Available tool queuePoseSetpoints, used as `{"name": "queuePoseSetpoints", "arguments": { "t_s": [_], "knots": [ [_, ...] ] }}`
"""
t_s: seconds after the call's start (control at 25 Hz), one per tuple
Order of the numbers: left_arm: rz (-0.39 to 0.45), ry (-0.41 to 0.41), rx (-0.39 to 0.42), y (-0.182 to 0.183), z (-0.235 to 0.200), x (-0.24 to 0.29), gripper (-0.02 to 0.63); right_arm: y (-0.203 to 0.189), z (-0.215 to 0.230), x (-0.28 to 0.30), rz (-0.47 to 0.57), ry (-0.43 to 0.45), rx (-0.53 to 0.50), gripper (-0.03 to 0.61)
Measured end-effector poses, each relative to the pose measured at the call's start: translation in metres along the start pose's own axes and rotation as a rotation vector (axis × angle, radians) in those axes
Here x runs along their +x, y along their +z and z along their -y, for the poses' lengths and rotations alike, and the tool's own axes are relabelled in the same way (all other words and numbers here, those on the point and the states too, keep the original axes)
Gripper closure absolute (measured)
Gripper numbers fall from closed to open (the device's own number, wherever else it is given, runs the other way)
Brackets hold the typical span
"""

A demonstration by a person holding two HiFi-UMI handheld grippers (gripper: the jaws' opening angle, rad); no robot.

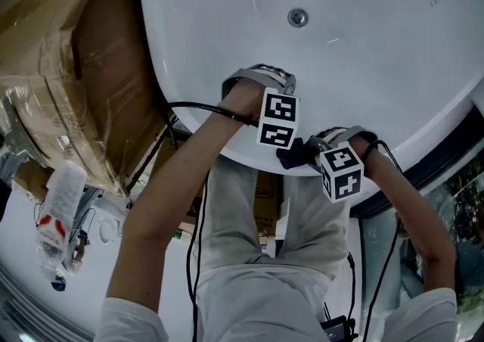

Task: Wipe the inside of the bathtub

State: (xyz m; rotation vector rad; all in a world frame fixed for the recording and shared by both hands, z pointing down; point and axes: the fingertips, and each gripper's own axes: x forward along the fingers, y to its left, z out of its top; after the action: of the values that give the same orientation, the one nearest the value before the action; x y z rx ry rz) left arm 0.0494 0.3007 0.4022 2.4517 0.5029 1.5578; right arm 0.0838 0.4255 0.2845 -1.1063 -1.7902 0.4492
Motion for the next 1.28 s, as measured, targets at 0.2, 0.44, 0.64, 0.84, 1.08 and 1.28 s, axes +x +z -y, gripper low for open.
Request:
{"name": "queuePoseSetpoints", "arguments": {
  "t_s": [0.2,0.44,0.64,0.84,1.08,1.28],
  "knots": [
    [-0.01,0.05,-0.07,-0.004,-0.008,-0.003,0.614,0.016,-0.014,-0.015,0.078,0.06,-0.006,0.523],
    [0.03,0.09,-0.433,-0.013,-0.025,-0.014,0.614,0.003,0.024,-0.037,0.154,-0.05,0.082,0.525],
    [0.077,0.143,-0.644,-0.027,-0.041,-0.021,0.614,-0.025,0.077,-0.045,0.129,-0.208,0.12,0.524],
    [0.117,0.192,-0.774,-0.039,-0.057,-0.021,0.614,-0.04,0.117,-0.043,0.112,-0.269,0.158,0.523],
    [0.137,0.261,-0.815,-0.049,-0.087,-0.019,0.614,-0.053,0.163,-0.041,0.118,-0.366,0.259,0.523],
    [0.109,0.326,-0.819,-0.068,-0.112,-0.013,0.614,-0.062,0.191,-0.034,0.129,-0.416,0.307,0.523]
  ]
}}
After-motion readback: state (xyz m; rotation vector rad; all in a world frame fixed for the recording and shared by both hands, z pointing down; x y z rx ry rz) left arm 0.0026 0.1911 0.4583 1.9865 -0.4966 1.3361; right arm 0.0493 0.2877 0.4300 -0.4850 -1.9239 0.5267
